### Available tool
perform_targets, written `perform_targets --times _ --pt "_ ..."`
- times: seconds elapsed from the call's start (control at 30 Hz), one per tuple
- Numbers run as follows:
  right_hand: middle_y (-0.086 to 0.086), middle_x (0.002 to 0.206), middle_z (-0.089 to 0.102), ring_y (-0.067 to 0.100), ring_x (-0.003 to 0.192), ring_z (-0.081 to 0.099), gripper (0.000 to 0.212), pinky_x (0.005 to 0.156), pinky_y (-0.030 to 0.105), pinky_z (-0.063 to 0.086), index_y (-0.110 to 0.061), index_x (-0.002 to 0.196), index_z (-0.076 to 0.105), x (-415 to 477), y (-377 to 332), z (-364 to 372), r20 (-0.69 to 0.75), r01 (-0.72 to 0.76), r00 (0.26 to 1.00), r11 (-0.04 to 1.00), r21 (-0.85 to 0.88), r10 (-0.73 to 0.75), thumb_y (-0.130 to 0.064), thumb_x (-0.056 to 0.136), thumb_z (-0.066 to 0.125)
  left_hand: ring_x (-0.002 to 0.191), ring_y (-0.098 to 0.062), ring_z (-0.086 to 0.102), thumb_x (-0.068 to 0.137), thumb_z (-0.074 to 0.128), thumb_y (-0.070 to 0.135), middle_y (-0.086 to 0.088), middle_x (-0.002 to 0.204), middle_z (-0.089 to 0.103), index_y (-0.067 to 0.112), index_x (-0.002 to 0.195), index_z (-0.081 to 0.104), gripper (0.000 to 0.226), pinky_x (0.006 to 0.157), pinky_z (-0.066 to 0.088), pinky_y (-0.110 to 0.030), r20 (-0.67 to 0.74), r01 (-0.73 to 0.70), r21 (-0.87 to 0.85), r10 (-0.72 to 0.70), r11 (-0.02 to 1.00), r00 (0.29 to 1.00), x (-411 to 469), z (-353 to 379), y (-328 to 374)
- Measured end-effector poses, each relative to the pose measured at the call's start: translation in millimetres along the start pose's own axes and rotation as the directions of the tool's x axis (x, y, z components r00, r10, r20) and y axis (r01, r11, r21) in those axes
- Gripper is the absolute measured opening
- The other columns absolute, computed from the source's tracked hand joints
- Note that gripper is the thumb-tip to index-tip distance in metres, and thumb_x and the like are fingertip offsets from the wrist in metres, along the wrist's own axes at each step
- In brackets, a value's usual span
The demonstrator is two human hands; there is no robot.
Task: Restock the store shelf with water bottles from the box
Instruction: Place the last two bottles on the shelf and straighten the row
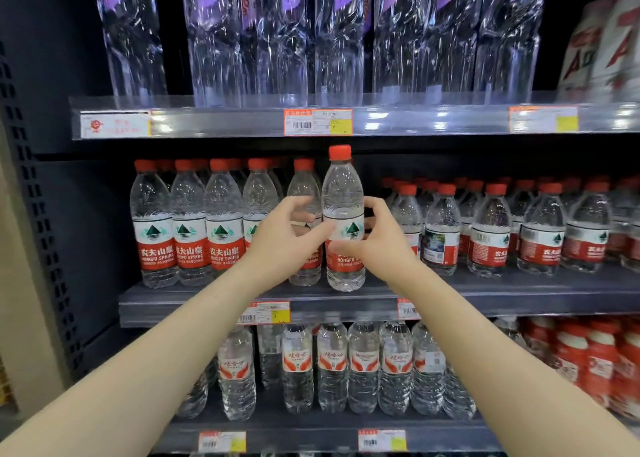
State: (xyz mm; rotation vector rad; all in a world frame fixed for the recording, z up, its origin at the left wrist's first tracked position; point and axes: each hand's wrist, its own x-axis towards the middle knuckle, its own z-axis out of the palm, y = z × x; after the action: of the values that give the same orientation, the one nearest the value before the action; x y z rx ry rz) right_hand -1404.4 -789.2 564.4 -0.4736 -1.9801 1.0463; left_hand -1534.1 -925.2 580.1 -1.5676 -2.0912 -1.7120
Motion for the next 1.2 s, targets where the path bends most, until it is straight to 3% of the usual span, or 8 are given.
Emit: perform_targets --times 0.07,0.23,0.43,0.57,0.7,0.83,1.07,1.2 --pt "-0.009 0.109 0.066 0.005 0.095 0.067 0.086 0.073 0.023 0.054 -0.031 0.141 0.041 4.7 3.5 1.1 -0.016 -0.028 0.999 1.0 0.002 0.028 -0.02 0.073 0.092 0.103 0.0 0.065 0.095 0.072 0.04 0.011 0.122 0.065 0.027 0.138 0.057 0.048 0.087 0.054 -0.024 -0.046 0.016 0.037 -0.014 0.999 0.999 -1.4 -1.1 -6.5" --pt "-0.008 0.109 0.067 0.01 0.099 0.068 0.086 0.076 0.026 0.056 -0.028 0.142 0.037 20.0 13.4 6.4 -0.042 -0.078 0.996 0.997 0.027 0.079 -0.02 0.075 0.091 0.088 -0.001 0.063 0.1 0.064 0.029 0.01 0.123 0.063 0.025 0.132 0.058 0.033 0.061 0.047 -0.019 -0.06 0.036 0.105 -0.03 0.994 0.998 -4.3 0.3 -20.6" --pt "-0.003 0.117 0.067 0.016 0.103 0.068 0.086 0.081 0.03 0.057 -0.024 0.142 0.038 21.0 24.8 14.6 -0.064 -0.053 0.997 0.996 -0.075 0.048 -0.025 0.074 0.091 0.087 -0.003 0.066 0.098 0.064 0.023 0.009 0.117 0.063 0.018 0.137 0.056 0.04 0.065 0.044 -0.011 -0.129 0.044 0.227 -0.015 0.973 0.992 -6.4 6.2 -30.9" --pt "-0.003 0.122 0.065 0.015 0.105 0.065 0.087 0.075 0.022 0.05 -0.023 0.146 0.035 21.3 29.3 19.6 -0.098 -0.029 0.995 0.995 -0.095 0.02 -0.025 0.077 0.088 0.082 -0.004 0.067 0.095 0.068 0.028 0.006 0.119 0.064 0.019 0.137 0.055 0.045 0.071 0.048 -0.021 -0.163 0.094 0.236 -0.056 0.967 0.985 -6.8 12.4 -39.6" --pt "0.002 0.13 0.063 0.019 0.112 0.064 0.09 0.096 0.042 0.055 -0.025 0.145 0.037 22.6 36.4 29.5 -0.177 -0.023 0.984 0.991 -0.13 0.0 -0.03 0.073 0.09 0.095 -0.017 0.069 0.09 0.074 0.036 0.004 0.117 0.064 0.02 0.132 0.054 0.05 0.084 0.057 -0.037 -0.22 0.121 0.268 -0.062 0.956 0.974 -10.6 22.5 -49.4" --pt "0.001 0.128 0.065 0.017 0.111 0.065 0.089 0.098 0.042 0.055 -0.024 0.147 0.037 23.4 38.2 30.0 -0.178 -0.02 0.984 0.993 -0.119 -0.002 -0.03 0.075 0.089 0.108 -0.022 0.066 0.087 0.077 0.048 0.002 0.122 0.065 0.018 0.135 0.05 0.063 0.088 0.057 -0.044 -0.245 0.131 0.372 -0.039 0.919 0.969 -13.1 35.3 -50.5" --pt "-0.006 0.124 0.067 0.016 0.105 0.068 0.092 0.088 0.045 0.06 -0.028 0.152 0.033 19.7 38.6 26.3 -0.159 -0.019 0.987 0.992 -0.124 -0.001 -0.036 0.078 0.087 0.111 -0.034 0.067 0.088 0.08 0.046 -0.008 0.131 0.06 0.013 0.142 0.041 0.075 0.08 0.052 -0.042 -0.283 0.208 0.535 -0.058 0.819 0.957 -17.2 51.9 -47.2" --pt "-0.007 0.127 0.064 0.01 0.108 0.063 0.099 0.096 0.035 0.056 -0.032 0.157 0.027 17.0 42.8 21.2 -0.089 -0.029 0.996 0.995 -0.096 0.02 -0.024 0.079 0.087 0.113 -0.036 0.067 0.09 0.078 0.041 -0.009 0.135 0.061 0.015 0.149 0.04 0.075 0.085 0.052 -0.045 -0.308 0.213 0.508 -0.055 0.834 0.95 -20.5 56.3 -55.6"
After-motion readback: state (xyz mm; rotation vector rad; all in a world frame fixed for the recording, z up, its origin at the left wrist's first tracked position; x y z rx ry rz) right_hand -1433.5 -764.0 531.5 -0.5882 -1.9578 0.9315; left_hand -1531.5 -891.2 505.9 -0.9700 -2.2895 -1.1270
